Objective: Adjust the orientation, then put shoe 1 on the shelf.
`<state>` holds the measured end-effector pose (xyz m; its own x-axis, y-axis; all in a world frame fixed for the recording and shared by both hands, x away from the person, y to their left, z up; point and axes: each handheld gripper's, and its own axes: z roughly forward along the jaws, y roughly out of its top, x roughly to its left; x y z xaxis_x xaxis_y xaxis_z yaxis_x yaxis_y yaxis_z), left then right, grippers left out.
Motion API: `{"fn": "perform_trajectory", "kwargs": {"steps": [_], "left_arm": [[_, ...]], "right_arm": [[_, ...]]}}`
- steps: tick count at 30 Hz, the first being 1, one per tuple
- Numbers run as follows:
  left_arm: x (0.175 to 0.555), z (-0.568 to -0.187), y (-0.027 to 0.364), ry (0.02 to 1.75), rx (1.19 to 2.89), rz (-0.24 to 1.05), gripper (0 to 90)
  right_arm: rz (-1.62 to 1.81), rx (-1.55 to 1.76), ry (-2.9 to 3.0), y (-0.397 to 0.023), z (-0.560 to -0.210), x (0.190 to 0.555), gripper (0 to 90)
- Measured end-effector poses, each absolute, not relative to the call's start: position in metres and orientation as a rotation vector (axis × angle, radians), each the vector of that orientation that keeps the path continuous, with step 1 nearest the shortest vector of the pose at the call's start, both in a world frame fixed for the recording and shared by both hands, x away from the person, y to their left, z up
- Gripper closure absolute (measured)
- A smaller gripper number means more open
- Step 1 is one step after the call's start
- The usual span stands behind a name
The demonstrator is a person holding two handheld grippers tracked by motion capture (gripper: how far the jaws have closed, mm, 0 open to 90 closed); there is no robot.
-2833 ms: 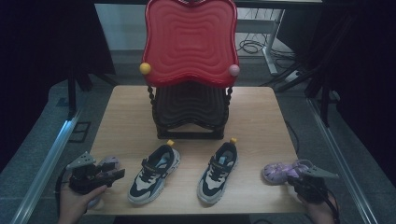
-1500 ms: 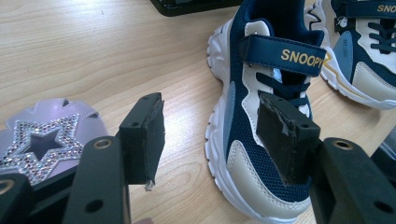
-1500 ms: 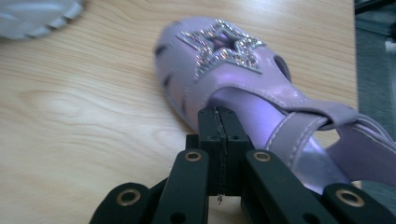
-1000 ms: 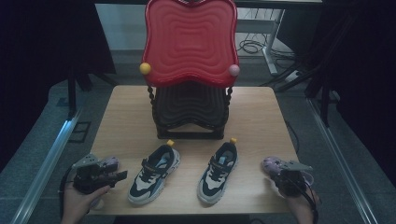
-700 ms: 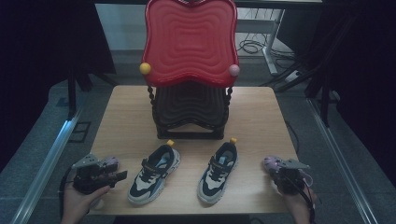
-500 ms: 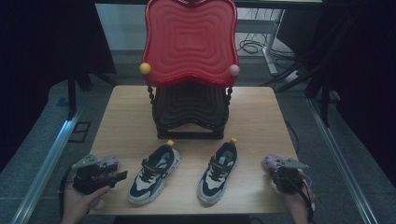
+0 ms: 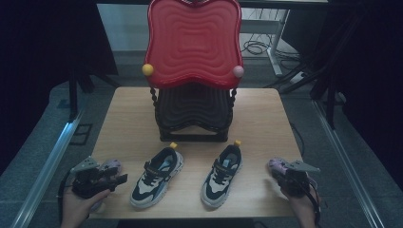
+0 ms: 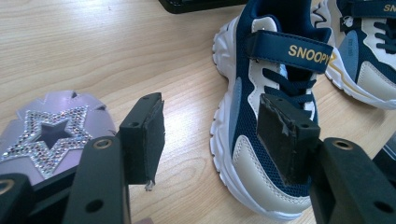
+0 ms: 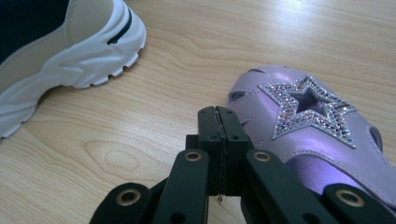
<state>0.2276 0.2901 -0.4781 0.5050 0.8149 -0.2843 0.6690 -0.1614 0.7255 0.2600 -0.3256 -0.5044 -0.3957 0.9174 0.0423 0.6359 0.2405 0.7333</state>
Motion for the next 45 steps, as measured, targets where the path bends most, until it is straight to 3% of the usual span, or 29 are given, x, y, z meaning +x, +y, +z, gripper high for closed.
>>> {"fn": "perform_trajectory", "kwargs": {"steps": [9,20,33,45], "left_arm": [[0.225,-0.478,0.298,1.248,1.878,0.226,41.6],[0.224,-0.477,0.301,1.258,1.865,0.238,41.7],[0.221,-0.474,0.302,1.256,1.856,0.249,41.7],[0.204,-0.462,0.311,1.227,1.812,0.343,43.1]], "right_arm": [[1.096,1.372,2.090,-0.337,-0.492,0.257,90.0],[1.196,1.406,1.963,-0.382,-0.471,0.241,89.7],[1.184,1.399,2.003,-0.379,-0.475,0.239,83.8],[1.180,1.406,2.014,-0.390,-0.480,0.229,75.1]]}}
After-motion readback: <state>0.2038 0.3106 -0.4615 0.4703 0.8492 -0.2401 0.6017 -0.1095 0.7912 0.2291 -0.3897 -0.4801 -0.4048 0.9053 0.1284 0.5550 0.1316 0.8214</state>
